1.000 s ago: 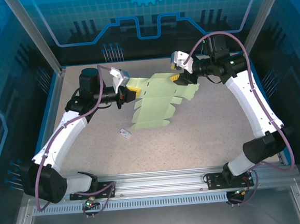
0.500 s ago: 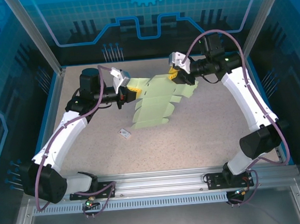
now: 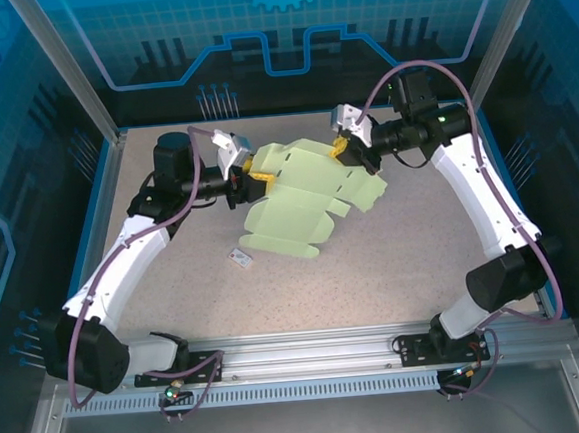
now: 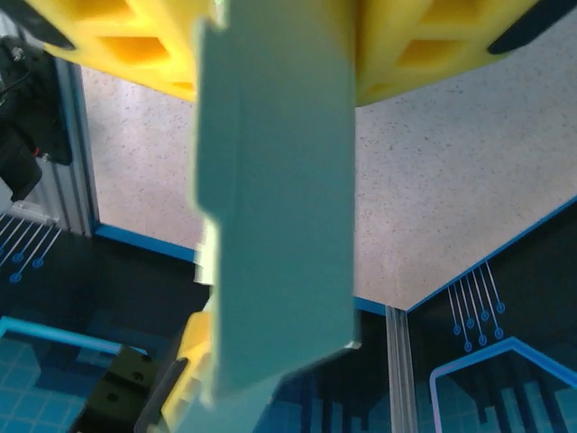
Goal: Fold the paper box
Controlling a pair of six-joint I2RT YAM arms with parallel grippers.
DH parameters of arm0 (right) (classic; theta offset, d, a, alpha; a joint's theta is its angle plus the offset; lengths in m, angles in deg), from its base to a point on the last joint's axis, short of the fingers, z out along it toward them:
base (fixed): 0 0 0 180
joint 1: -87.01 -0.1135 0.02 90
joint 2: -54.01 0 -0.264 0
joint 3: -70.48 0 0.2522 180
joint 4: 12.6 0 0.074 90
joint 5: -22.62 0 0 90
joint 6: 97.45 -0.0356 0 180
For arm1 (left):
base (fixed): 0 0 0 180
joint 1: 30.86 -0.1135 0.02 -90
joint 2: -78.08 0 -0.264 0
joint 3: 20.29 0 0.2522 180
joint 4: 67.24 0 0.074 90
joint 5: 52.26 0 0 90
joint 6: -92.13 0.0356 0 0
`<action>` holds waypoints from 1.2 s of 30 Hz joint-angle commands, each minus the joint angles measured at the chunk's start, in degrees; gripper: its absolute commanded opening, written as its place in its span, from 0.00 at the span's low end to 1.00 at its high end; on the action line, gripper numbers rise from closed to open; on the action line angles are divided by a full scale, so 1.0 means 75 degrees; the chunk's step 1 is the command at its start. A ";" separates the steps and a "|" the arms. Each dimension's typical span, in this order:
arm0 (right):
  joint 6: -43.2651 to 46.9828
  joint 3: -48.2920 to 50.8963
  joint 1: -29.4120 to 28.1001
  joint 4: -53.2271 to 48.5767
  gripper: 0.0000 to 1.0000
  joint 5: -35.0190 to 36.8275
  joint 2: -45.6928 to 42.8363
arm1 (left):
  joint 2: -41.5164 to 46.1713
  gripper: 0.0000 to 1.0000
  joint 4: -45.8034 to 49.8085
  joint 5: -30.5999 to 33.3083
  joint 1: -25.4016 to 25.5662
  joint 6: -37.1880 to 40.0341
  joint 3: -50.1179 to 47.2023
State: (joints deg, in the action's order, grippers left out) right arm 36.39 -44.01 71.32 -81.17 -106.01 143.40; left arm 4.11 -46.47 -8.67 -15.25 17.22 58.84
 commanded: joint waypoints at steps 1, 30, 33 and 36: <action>-0.0697 0.0323 0.0089 0.0001 0.00 -0.0302 -0.0413 | 0.0284 0.50 -0.0581 0.0166 0.0039 -0.0073 -0.0408; -0.2552 0.1779 0.0144 0.0464 0.00 -0.1277 -0.1014 | -0.0110 0.45 -0.1779 -0.0500 -0.0008 -0.0908 -0.0940; -0.2537 0.1748 0.0198 0.0464 0.00 -0.1262 -0.0990 | -0.0110 0.32 -0.1673 -0.0634 -0.0002 -0.0912 -0.0871; -0.2545 0.1720 0.0225 0.0487 0.00 -0.1162 -0.0984 | -0.0076 0.24 -0.1602 -0.0650 0.0002 -0.0944 -0.0851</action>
State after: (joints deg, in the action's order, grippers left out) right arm 17.76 -30.33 72.20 -77.78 -113.46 135.77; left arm 3.54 -59.02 -10.86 -15.27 9.96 51.34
